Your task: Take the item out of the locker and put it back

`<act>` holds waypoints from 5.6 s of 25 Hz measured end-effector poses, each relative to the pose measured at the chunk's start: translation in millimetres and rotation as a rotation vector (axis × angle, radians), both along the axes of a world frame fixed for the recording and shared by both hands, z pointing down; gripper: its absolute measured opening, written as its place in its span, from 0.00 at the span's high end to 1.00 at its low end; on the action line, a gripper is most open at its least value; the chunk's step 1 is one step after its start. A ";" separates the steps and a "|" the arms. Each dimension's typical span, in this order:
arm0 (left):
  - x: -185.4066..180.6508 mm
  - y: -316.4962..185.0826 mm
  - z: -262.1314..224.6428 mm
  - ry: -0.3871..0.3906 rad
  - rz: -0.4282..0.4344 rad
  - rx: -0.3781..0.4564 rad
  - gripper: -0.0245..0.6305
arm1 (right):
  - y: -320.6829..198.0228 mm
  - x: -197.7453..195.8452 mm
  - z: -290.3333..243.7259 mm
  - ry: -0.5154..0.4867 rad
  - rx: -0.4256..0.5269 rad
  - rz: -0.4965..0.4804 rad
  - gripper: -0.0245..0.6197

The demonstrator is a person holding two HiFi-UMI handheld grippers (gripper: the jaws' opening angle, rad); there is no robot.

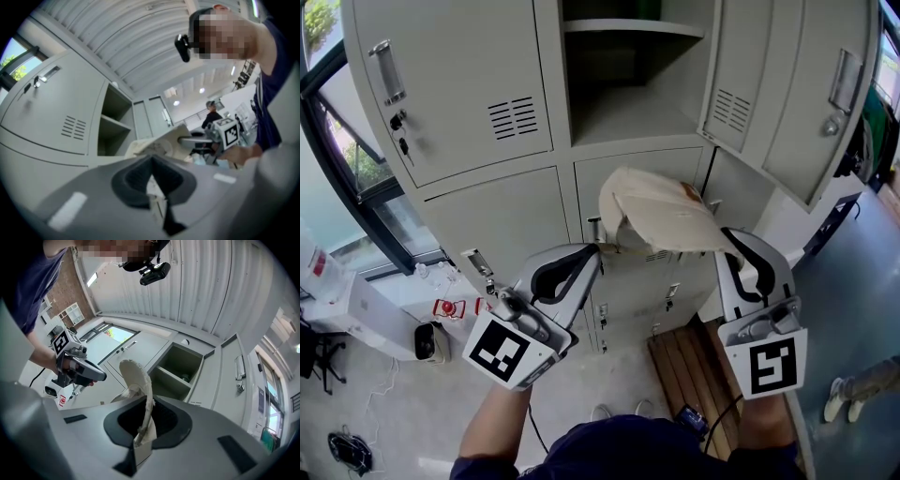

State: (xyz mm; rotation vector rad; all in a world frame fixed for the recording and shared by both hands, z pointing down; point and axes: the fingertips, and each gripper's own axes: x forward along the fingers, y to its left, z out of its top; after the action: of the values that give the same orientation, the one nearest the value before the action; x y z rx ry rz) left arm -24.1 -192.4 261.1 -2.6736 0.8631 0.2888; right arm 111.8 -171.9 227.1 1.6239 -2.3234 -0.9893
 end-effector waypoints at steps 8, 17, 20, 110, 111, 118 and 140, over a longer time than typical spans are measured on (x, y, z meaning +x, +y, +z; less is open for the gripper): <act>1.8 -6.0 3.4 -0.007 0.000 -0.008 0.96 | -1.9 2.0 1.0 -0.001 -0.005 0.008 0.93; 1.6 -6.9 -7.8 -0.007 0.006 0.018 0.96 | -1.8 -0.2 -13.1 0.007 0.028 0.012 0.93; 0.0 -6.9 -16.5 0.000 0.009 0.036 0.96 | -1.3 -2.0 -23.7 0.012 0.050 0.017 0.93; -4.3 -83.9 -131.3 0.078 -0.036 0.253 0.96 | -298.3 -97.0 -252.8 0.654 0.101 0.086 0.93; -4.5 -83.7 -130.9 0.077 -0.037 0.252 0.96 | -297.3 -97.0 -252.1 0.653 0.093 0.078 0.93; -3.6 -83.6 -127.0 0.071 -0.041 0.243 0.96 | -291.5 -96.3 -245.5 0.647 0.057 0.043 0.91; 5.0 -73.3 -116.9 0.054 -0.016 0.217 0.96 | -268.7 -85.3 -228.8 0.582 -0.034 -0.040 0.74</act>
State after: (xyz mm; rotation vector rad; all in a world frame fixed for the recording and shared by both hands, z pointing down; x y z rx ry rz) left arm -19.1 -265.8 144.2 -2.4673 0.8176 0.4275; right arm 26.4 -440.6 -1.7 1.0830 -1.9618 -1.2217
